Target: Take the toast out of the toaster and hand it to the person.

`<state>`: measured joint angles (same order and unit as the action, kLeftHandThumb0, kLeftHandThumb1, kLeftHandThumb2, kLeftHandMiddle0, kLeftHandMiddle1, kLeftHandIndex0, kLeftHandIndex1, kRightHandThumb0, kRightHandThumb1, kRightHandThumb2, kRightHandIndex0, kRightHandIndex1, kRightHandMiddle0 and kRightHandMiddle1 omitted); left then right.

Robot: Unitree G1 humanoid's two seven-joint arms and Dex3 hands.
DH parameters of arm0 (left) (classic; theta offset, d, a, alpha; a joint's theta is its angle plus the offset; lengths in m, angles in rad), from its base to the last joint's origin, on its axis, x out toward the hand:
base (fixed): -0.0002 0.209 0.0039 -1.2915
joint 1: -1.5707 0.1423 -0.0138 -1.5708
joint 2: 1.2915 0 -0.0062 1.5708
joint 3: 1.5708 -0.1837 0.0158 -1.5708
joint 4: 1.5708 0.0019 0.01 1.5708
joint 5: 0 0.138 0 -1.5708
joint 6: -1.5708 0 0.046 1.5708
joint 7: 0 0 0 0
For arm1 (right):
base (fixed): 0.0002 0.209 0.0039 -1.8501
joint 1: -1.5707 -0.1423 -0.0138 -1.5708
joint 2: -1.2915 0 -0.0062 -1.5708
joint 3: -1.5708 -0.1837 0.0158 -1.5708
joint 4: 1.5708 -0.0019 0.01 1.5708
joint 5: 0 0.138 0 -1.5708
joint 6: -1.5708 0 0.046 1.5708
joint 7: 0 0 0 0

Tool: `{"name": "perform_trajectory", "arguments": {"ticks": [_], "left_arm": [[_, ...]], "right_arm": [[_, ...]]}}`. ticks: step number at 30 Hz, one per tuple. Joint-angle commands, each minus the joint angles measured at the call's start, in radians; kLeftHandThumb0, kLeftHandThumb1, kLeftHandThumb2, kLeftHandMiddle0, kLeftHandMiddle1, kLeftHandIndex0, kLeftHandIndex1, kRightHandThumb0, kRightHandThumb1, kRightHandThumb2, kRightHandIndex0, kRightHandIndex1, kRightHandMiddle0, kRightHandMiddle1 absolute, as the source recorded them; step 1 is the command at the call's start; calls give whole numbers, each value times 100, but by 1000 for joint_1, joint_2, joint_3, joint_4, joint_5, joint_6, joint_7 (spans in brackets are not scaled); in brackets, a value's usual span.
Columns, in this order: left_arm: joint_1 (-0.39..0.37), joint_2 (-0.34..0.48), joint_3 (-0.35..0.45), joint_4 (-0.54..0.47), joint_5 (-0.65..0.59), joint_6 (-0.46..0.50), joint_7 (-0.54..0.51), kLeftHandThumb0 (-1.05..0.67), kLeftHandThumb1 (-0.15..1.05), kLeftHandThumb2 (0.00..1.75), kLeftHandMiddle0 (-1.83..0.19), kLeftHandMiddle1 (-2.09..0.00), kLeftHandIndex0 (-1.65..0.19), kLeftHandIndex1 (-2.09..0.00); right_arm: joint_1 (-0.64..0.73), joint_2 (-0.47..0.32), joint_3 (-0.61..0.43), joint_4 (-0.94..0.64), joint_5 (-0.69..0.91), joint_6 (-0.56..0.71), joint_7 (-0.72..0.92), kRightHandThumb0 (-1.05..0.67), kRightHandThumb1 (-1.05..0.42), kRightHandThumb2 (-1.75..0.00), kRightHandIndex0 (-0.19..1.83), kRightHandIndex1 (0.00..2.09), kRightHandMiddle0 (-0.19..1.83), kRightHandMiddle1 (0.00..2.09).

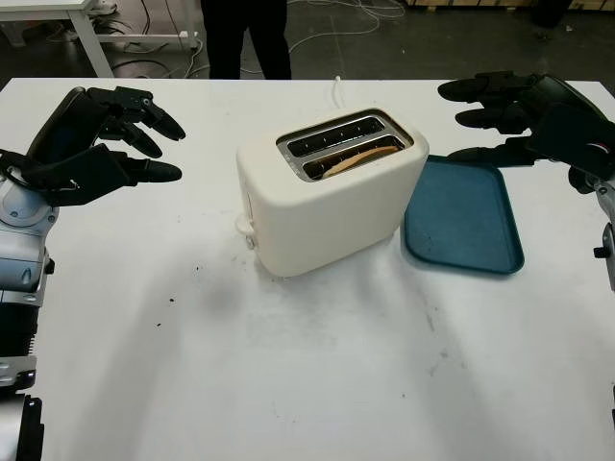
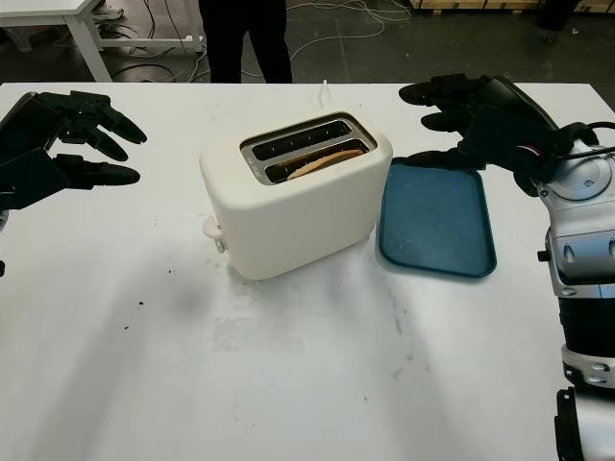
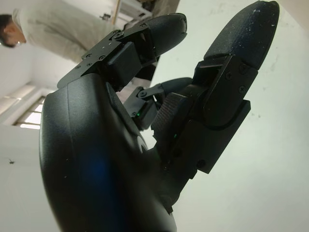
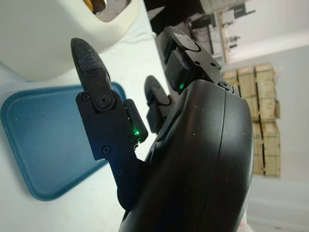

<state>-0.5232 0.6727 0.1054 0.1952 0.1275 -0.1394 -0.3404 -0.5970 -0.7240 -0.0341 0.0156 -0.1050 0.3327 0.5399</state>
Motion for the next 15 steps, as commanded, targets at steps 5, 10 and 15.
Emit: {"name": "perform_trajectory", "arguments": {"ticks": [5,10,15], "left_arm": [[-9,-6,-6,1,7,11,4,-105,67,0,-88,-84,-85,-72],[-5,-4,-8,-5,17,10,10,-105,68,0,-88,-85,-85,-72],[-6,-9,-1,-10,-1,22,3,-105,66,0,-88,-85,-85,-72]], "right_arm": [[-18,10,-6,5,8,-10,-7,-42,-75,0,50,12,51,1],[-18,8,-1,8,0,-19,-9,-46,-75,0,50,13,52,1],[-17,6,6,6,-11,-35,-13,-46,-75,0,52,15,53,2]]}}
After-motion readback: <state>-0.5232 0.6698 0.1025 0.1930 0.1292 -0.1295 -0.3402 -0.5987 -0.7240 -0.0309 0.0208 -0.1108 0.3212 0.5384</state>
